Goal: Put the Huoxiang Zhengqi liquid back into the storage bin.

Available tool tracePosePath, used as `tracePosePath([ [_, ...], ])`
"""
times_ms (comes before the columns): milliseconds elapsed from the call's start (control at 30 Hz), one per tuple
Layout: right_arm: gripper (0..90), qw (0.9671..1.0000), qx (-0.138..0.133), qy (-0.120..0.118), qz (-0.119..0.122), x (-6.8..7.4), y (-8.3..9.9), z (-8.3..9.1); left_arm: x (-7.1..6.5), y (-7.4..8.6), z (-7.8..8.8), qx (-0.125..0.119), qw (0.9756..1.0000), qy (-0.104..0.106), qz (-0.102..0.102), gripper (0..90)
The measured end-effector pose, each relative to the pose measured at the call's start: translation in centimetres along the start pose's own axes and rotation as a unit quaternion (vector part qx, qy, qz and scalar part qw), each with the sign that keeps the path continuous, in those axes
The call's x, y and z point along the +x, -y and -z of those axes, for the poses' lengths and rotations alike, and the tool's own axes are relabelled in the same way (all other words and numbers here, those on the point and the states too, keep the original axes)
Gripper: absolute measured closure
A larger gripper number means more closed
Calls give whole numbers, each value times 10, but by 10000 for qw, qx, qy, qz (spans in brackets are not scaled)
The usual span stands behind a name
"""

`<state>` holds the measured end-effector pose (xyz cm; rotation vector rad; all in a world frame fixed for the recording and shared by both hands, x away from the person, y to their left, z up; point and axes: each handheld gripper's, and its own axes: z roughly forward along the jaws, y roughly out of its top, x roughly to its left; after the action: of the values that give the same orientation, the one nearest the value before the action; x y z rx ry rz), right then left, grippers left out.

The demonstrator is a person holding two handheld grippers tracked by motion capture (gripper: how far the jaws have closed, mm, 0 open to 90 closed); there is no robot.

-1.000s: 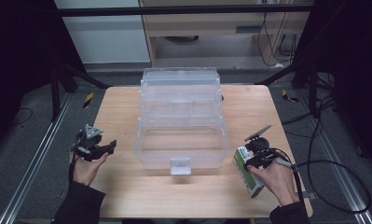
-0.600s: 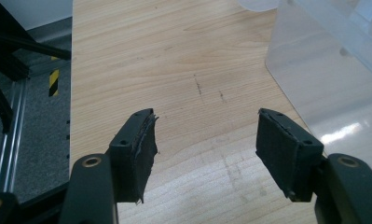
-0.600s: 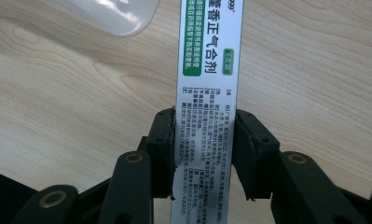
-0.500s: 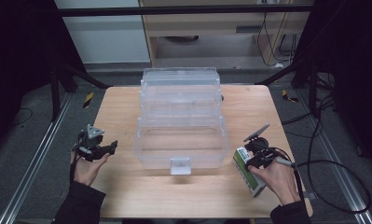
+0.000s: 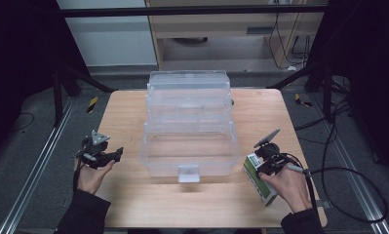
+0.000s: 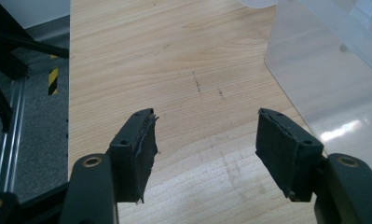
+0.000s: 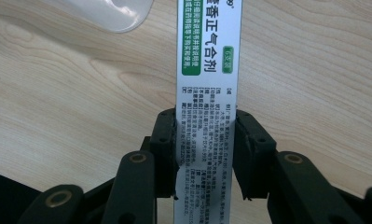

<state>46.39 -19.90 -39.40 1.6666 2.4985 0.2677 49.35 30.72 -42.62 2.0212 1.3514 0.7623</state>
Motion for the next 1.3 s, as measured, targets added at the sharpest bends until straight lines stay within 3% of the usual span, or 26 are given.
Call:
tracePosePath([
  [233,641,10000,-63,-37,-5,-2,0,4,0,0,-1,27,10000,2,-1,373],
  [533,642,9991,-420,-56,-77,-7,1,23,0,0,-1,32,10000,5,-1,374],
  [733,643,9961,-866,0,-173,-15,2,38,-1,1,-1,42,10000,14,-13,374],
  [967,643,9947,-1001,-21,-215,-18,1,49,-1,1,-1,47,10000,8,-12,374],
  [1300,644,9894,-1439,22,-180,-21,-2,73,-1,1,-3,68,10000,13,-28,373],
])
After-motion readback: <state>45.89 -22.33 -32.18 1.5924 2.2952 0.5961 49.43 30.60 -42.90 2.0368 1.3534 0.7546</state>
